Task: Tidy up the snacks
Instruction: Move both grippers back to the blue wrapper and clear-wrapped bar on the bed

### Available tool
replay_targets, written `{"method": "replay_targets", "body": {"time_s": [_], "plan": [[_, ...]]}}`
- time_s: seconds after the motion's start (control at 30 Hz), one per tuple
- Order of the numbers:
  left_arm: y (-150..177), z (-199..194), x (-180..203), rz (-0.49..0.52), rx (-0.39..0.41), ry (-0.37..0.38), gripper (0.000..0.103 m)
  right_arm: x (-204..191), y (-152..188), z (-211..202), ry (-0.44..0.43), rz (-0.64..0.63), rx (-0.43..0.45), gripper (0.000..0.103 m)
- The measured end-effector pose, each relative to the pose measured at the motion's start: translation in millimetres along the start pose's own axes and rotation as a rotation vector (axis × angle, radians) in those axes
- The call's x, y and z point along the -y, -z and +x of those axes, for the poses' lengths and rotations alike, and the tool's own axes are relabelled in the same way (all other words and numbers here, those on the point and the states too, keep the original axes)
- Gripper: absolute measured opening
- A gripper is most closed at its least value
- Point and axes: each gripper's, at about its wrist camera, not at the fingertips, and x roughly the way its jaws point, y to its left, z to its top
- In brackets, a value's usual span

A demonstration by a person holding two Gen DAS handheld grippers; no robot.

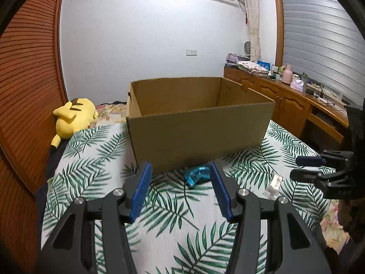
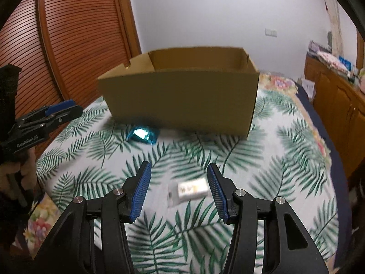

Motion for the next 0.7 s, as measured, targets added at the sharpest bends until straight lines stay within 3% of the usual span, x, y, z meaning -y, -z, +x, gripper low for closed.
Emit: {"method": "replay_targets", "body": {"time_s": [0.4, 0.7], "plan": [[20.1, 1.6, 5.4, 0.022, -0.021, -0.035, 0.053, 1.3, 28.2, 24.8, -0.007, 0.04, -0.09, 0.052], [25.3, 10.3, 10.3, 0.025, -0.048, -0.015, 0.053, 6.3, 20.1, 38.1, -0.004, 0.059, -0.114, 0.052]]}}
